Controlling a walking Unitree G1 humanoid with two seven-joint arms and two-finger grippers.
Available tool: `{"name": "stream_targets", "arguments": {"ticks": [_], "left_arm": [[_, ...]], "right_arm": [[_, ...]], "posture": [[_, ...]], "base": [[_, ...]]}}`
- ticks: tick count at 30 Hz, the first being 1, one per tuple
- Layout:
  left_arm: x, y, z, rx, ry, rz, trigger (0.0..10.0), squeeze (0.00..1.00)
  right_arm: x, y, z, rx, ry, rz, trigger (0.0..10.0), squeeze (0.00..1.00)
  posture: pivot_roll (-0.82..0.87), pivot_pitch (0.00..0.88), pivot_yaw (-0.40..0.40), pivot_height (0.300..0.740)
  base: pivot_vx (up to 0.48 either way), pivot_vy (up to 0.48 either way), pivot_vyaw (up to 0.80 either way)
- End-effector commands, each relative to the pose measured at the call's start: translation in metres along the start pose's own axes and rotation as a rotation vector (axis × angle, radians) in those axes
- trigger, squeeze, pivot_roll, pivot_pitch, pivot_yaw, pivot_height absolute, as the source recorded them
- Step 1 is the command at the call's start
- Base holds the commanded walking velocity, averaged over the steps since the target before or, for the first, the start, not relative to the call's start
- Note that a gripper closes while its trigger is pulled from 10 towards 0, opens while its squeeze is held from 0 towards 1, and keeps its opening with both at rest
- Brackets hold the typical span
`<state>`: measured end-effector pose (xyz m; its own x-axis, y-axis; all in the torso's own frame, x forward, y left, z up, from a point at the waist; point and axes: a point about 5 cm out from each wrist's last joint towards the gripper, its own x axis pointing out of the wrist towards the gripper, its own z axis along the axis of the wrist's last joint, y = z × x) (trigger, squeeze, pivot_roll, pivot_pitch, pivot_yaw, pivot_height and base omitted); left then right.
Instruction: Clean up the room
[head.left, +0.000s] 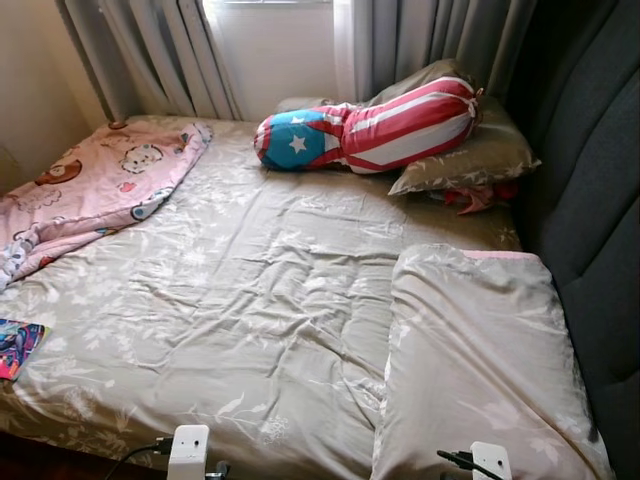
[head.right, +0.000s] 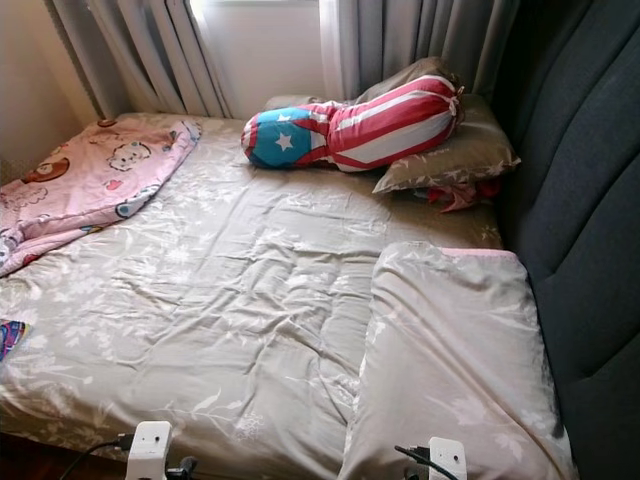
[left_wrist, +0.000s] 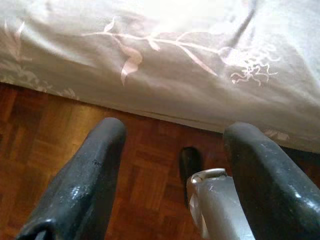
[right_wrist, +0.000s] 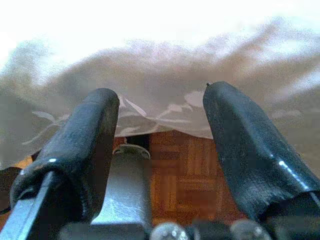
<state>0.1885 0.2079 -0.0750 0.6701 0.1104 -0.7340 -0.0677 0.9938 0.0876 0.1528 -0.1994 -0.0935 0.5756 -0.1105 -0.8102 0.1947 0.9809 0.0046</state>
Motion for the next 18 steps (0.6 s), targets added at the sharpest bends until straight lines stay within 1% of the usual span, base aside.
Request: {"name": "stream_targets", "arguments": {"ticks": [1,3,11,15,18], "left_arm": [[0.0,0.003,0.0,0.004,0.006,0.01,10.0,0.0],[0.0,0.003,0.0,0.007,0.007,0.011,10.0,0.0],[0.0,0.003,0.001,0.012,0.005,0.009,10.0,0.0],[0.0,0.003,0.001,0.014,0.004,0.008,10.0,0.0],[0.0,0.003,0.001,0.016,0.005,0.008,10.0,0.0]], "right_arm": [[0.0,-0.001,-0.003,0.006,0.015,-0.004,10.0,0.0],[0.0,-0.001,-0.003,0.009,0.018,-0.004,10.0,0.0],[-0.003,-0.01,-0.007,0.014,0.019,-0.011,10.0,0.0],[-0.006,-0.019,-0.014,0.016,0.04,-0.021,10.0,0.0],[-0.006,-0.021,-0.017,0.016,0.05,-0.023,10.0,0.0]], "posture": [[-0.05,0.0,0.009,0.74],[-0.05,0.0,0.009,0.74],[-0.05,0.0,0.013,0.74],[-0.05,0.0,0.012,0.74],[-0.04,0.0,0.012,0.74]], "base": [[0.0,0.0,0.0],[0.0,0.0,0.0],[0.0,0.303,0.0],[0.0,0.306,0.0],[0.0,0.305,0.0]]}}
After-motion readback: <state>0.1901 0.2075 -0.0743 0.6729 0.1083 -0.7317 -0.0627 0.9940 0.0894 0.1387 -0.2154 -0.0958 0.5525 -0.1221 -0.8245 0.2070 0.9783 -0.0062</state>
